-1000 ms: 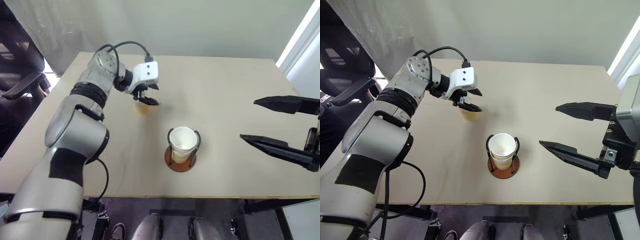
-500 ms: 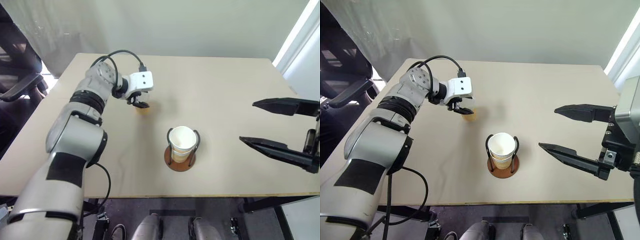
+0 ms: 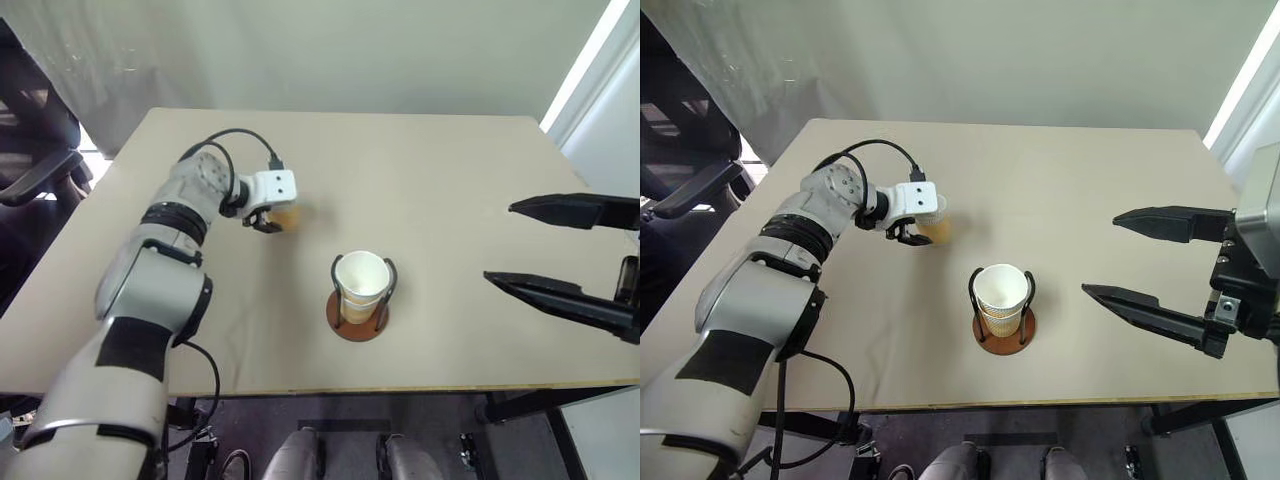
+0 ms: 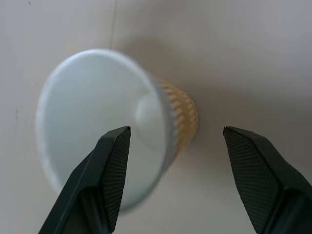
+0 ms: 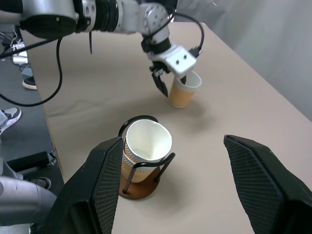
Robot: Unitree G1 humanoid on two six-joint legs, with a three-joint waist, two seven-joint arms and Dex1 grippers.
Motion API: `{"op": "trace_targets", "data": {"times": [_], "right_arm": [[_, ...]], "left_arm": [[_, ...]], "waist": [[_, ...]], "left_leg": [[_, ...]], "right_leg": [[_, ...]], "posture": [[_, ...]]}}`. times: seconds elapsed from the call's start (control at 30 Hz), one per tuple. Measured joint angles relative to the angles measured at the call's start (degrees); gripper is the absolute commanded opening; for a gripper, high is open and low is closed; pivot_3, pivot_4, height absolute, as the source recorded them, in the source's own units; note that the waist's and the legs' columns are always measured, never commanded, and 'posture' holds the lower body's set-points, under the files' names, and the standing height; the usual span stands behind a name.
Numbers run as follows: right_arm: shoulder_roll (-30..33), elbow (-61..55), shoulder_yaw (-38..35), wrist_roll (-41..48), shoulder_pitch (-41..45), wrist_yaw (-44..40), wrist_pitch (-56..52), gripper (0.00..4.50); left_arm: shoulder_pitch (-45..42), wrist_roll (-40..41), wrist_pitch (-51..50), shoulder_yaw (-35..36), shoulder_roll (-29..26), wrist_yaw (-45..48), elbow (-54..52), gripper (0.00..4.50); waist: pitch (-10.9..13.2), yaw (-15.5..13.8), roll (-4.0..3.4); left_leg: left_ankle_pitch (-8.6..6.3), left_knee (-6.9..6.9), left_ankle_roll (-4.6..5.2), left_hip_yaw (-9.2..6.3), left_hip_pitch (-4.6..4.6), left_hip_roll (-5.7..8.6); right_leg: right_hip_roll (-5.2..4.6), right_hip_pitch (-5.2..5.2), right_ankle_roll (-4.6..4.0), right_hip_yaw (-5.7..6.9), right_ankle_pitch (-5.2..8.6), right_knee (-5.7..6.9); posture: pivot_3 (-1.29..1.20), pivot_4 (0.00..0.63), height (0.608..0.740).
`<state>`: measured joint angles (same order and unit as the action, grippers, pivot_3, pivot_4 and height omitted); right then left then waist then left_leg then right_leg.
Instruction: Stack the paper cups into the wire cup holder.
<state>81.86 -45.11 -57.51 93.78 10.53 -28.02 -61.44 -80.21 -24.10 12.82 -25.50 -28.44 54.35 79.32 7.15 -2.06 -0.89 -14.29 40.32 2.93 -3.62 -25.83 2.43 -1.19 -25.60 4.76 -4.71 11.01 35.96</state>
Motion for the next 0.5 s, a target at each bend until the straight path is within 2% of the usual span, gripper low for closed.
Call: {"op": "trace_targets", "data": {"times": [0.17, 0.27, 0.47, 0.5], "right_arm": [[0.9, 0.1, 0.2, 0.6, 0.7, 0.0, 0.0, 3.36], [1.6, 0.1, 0.2, 1.4, 1.2, 0.2, -0.2, 3.36], [1.8, 0.1, 0.0, 2.3, 1.3, 0.5, -1.8, 3.36], [1.8, 0.1, 0.0, 2.3, 1.4, 0.6, -1.9, 3.36]], "left_arm": [[0.7, -1.3, 0.0, 0.2, 2.9, -4.5, 0.2, 3.25], [0.7, -2.9, 0.2, 0.1, 3.9, -6.8, 0.2, 2.44], [0.6, -4.1, 1.4, 0.4, 3.9, -5.6, 0.2, 0.2], [0.4, -3.9, 1.6, 0.9, 3.6, -4.3, 0.2, 0.06]], "waist": [[0.0, -0.2, -0.04], [0.0, 0.0, 0.0], [0.0, 0.2, 0.0], [0.0, 0.2, 0.0]], "left_leg": [[0.02, 0.11, 0.01, -0.08, -0.04, -0.02], [0.04, 0.1, -0.01, -0.05, -0.01, -0.05], [0.07, 0.1, 0.01, -0.01, -0.02, -0.05], [0.08, 0.09, 0.01, 0.08, -0.01, 0.0]], "right_leg": [[-0.05, 0.05, 0.0, -0.04, -0.05, 0.03], [-0.07, 0.03, 0.04, -0.16, -0.08, 0.04], [-0.04, 0.02, 0.08, -0.16, -0.08, 0.02], [0.12, -0.01, 0.08, 0.0, -0.08, 0.03]], "posture": [[0.0, 0.15, 0.74], [0.0, 0.15, 0.74], [0.0, 0.15, 0.74], [0.0, 0.15, 0.74]]}}
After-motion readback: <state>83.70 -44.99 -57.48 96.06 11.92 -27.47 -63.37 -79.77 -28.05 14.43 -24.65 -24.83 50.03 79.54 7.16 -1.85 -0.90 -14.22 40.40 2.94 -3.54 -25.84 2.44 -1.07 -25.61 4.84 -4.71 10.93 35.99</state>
